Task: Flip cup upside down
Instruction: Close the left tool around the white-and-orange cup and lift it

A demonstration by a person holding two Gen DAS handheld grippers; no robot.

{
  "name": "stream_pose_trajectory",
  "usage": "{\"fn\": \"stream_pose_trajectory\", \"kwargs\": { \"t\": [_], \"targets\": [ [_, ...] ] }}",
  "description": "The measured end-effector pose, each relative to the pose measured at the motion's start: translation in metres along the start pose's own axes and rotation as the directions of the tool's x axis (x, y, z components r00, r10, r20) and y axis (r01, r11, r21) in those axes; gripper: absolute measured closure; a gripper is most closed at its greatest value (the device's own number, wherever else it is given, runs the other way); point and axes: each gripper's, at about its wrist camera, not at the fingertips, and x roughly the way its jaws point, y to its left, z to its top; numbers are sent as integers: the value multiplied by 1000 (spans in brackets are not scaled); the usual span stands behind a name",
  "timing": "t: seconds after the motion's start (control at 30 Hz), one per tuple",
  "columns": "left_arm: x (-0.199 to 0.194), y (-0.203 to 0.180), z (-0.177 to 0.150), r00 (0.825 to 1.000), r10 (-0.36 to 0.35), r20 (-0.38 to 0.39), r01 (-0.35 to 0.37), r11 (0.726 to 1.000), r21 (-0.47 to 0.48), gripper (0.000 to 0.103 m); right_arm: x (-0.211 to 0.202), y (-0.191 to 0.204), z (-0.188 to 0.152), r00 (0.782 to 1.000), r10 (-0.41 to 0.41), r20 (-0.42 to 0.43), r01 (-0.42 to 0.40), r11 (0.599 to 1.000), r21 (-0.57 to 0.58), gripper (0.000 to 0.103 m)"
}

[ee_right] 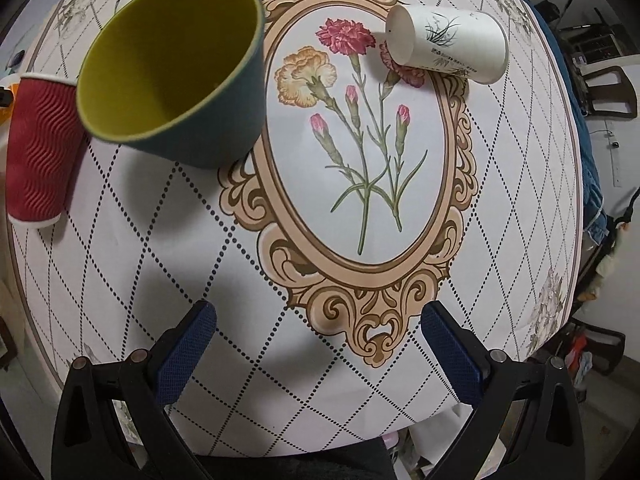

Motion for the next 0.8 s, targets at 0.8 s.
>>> {"fn": "stream_pose_trajectory", "kwargs": {
  "t": [0.8],
  "targets": [
    [-7, -18, -6, 995, 52, 89, -62, 992, 114, 29, -1, -4, 4, 1000, -20, -1, 20, 1000, 22, 0]
  ]
}}
